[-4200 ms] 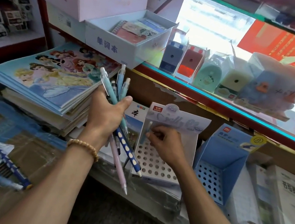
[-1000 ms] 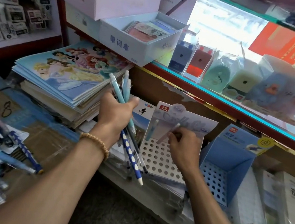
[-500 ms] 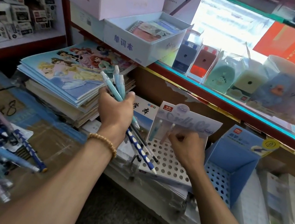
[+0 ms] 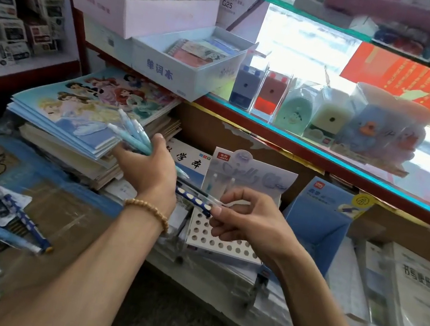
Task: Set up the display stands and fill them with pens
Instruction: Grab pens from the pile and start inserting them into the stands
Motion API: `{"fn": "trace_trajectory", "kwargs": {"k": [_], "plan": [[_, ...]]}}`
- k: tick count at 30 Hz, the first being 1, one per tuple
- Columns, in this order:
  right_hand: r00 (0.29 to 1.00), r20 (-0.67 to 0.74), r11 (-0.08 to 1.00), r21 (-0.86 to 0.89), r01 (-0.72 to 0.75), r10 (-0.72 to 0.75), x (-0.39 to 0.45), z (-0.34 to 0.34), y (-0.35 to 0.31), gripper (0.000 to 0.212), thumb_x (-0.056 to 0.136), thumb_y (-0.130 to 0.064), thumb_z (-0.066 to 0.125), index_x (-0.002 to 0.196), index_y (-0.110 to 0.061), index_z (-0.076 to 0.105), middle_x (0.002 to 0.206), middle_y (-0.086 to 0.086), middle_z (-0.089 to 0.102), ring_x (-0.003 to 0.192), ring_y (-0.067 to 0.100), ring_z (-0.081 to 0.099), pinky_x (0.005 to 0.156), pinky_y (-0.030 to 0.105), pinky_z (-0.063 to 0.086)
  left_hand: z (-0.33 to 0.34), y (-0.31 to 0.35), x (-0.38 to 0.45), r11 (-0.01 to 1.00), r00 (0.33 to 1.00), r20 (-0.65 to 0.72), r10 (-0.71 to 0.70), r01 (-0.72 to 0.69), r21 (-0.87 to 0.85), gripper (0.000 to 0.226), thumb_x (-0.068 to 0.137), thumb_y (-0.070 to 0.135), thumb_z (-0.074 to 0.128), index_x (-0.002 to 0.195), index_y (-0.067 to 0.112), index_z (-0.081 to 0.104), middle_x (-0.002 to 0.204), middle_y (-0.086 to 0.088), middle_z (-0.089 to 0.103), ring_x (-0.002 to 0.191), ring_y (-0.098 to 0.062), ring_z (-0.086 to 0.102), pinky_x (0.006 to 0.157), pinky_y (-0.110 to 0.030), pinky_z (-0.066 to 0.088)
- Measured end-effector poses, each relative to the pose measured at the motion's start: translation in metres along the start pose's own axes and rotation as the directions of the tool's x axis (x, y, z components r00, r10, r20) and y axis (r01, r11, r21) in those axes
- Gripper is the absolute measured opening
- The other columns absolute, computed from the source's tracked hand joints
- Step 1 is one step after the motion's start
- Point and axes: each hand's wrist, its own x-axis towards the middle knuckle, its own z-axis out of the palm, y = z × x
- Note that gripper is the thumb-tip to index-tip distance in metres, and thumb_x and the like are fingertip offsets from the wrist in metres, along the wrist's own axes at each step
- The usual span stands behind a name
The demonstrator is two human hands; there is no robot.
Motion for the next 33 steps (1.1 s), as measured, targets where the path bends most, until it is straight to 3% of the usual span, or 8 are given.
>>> {"fn": "trace_trajectory", "kwargs": {"k": [7, 9, 13, 16, 20, 24, 28, 33], "plan": [[0.999, 0.042, 0.998, -0.053, 0.017, -0.015, -0.009, -0.033, -0.002, 0.042, 0.075, -0.023, 0.073, 0.113, -0.009, 0.065, 0.081, 0.007, 0.071, 0.07, 0.016, 0.064, 0.064, 0.027, 0.054, -0.001, 0.003, 0.003, 0.999, 0.999, -0.02, -0.05, 0.049, -0.02, 0.038, 0.092, 0.017, 0.067, 0.123, 0.015, 0.047, 0.114, -0.002, 0.061, 0.086, -0.007, 0.062, 0.063, -0.014, 0.05], [0.999, 0.013, 0.999, -0.025, 0.041, -0.041, -0.012, -0.045, -0.002, 0.028, 0.084, -0.02, 0.067, 0.108, -0.008, 0.071, 0.081, 0.006, 0.067, 0.072, 0.015, 0.06, 0.067, 0.027, 0.052, -0.004, 0.008, 0.007, 0.999, 0.999, -0.014, -0.035, 0.034, -0.016, 0.035, 0.092, 0.017, 0.067, 0.12, 0.016, 0.046, 0.112, -0.001, 0.06, 0.089, -0.008, 0.063, 0.065, -0.015, 0.05], [0.986, -0.158, 0.987, 0.139, 0.078, -0.056, -0.007, -0.049, 0.002, 0.021, 0.101, -0.008, 0.049, 0.1, -0.005, 0.07, 0.077, 0.004, 0.064, 0.074, 0.016, 0.056, 0.072, 0.03, 0.048, -0.003, 0.011, 0.004, 0.989, 0.982, 0.19, 0.0, -0.028, 0.143, 0.032, 0.091, 0.018, 0.068, 0.118, 0.014, 0.05, 0.107, -0.004, 0.062, 0.088, -0.014, 0.065, 0.068, -0.024, 0.055], [0.973, -0.228, 0.982, 0.171, 0.085, -0.044, -0.004, -0.041, 0.002, 0.016, 0.101, -0.009, 0.049, 0.099, -0.009, 0.065, 0.087, 0.004, 0.074, 0.084, 0.018, 0.064, 0.074, 0.03, 0.05, 0.001, 0.008, -0.015, 0.958, 0.897, 0.442, -0.031, -0.1, 0.27, 0.032, 0.091, 0.021, 0.07, 0.118, 0.014, 0.055, 0.101, -0.006, 0.065, 0.074, -0.011, 0.062, 0.055, -0.019, 0.05], [0.957, -0.276, 0.967, 0.205, 0.15, -0.089, -0.004, -0.034, 0.003, 0.009, 0.101, -0.014, 0.052, 0.101, -0.012, 0.06, 0.1, 0.004, 0.077, 0.1, 0.019, 0.071, 0.08, 0.034, 0.051, -0.001, -0.001, -0.046, 0.896, 0.692, 0.709, -0.135, -0.22, 0.385, 0.034, 0.088, 0.025, 0.071, 0.118, 0.016, 0.057, 0.101, -0.007, 0.068, 0.07, -0.009, 0.061, 0.053, -0.017, 0.048], [0.937, -0.317, 0.959, 0.188, 0.212, -0.146, -0.007, -0.032, 0.009, 0.008, 0.099, -0.015, 0.057, 0.099, -0.013, 0.064, 0.094, 0.002, 0.074, 0.091, 0.018, 0.07, 0.078, 0.034, 0.051, -0.006, -0.008, -0.067, 0.928, 0.496, 0.835, -0.238, -0.138, 0.346, 0.022, 0.087, 0.02, 0.072, 0.106, 0.014, 0.061, 0.088, -0.011, 0.065, 0.053, -0.006, 0.053, 0.048, -0.018, 0.044], [0.958, -0.26, 0.937, 0.288, 0.197, -0.121, -0.012, -0.036, 0.01, 0.01, 0.098, -0.011, 0.057, 0.103, -0.009, 0.065, 0.089, 0.004, 0.073, 0.082, 0.019, 0.071, 0.077, 0.035, 0.056, -0.011, -0.011, -0.077, 0.932, 0.503, 0.834, -0.228, -0.134, 0.336, 0.016, 0.088, 0.017, 0.07, 0.099, 0.013, 0.06, 0.082, -0.012, 0.06, 0.053, -0.008, 0.052, 0.047, -0.019, 0.044], [0.915, -0.369, 0.968, 0.118, 0.222, -0.165, -0.022, -0.049, 0.012, 0.007, 0.094, -0.015, 0.066, 0.099, -0.012, 0.069, 0.077, -0.001, 0.068, 0.07, 0.011, 0.061, 0.07, 0.029, 0.049, -0.017, -0.013, -0.089, 0.931, 0.496, 0.821, -0.283, -0.065, 0.36, 0.017, 0.09, 0.017, 0.067, 0.104, 0.012, 0.059, 0.088, -0.009, 0.072, 0.052, -0.007, 0.055, 0.047, -0.019, 0.045]]}}
